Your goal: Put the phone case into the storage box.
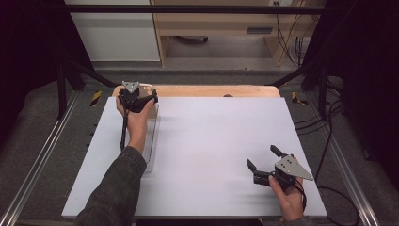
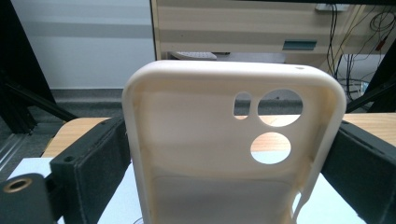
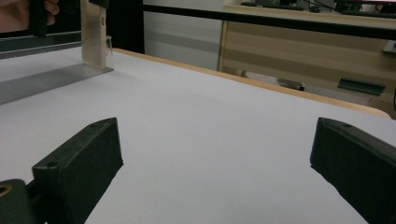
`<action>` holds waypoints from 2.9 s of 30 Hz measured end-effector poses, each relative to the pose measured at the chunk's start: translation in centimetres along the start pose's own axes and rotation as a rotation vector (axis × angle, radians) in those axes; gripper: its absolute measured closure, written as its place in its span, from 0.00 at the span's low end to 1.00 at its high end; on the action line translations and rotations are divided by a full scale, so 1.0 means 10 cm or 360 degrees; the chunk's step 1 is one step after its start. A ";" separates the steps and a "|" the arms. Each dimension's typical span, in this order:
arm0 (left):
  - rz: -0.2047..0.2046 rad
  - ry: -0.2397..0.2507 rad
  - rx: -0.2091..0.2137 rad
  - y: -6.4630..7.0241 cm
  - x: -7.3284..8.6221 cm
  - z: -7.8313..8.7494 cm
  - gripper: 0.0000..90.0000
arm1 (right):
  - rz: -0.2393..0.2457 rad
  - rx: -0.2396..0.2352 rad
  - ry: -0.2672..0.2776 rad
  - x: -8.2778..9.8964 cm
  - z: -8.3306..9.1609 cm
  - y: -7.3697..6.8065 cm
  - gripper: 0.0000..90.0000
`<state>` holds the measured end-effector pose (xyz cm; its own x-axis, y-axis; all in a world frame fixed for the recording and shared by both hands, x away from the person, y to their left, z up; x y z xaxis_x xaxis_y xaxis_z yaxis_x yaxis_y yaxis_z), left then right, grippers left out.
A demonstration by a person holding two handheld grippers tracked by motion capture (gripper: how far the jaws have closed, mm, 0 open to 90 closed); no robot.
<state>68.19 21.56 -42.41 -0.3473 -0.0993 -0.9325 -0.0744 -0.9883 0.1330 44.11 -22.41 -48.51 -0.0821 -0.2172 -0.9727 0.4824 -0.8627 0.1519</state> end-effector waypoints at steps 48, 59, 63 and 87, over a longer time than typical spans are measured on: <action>-0.0027 0.0072 0.0112 0.08 -0.10 0.23 0.03 | 0.0012 -0.0014 -0.0013 0.00 0.00 -0.03 0.02; -0.0045 0.0047 0.0164 0.09 -0.06 0.29 0.03 | 0.0015 -0.0015 -0.0018 0.01 -0.01 -0.04 0.02; -0.0055 0.0032 0.0185 0.11 -0.03 0.32 0.03 | 0.0014 -0.0014 -0.0017 0.01 -0.01 -0.04 0.02; -0.0100 0.0015 0.0370 0.25 -0.03 0.45 0.04 | -0.0014 -0.0015 -0.0013 0.03 -0.02 -0.02 0.02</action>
<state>63.88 19.63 -40.28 -0.3265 -0.0409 -0.9443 -0.3090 -0.9395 0.1475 44.19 -22.21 -48.83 -0.0937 -0.2133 -0.9725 0.4898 -0.8603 0.1415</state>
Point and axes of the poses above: each handheld gripper's, and its own axes: z roughly backward along the jaws, x roughly out of its underside, y roughly to its right, the point moved 4 cm from there along -z, roughly forward along the jaws, and after that the axes turned 7 degrees about z, right-handed, at the moved point
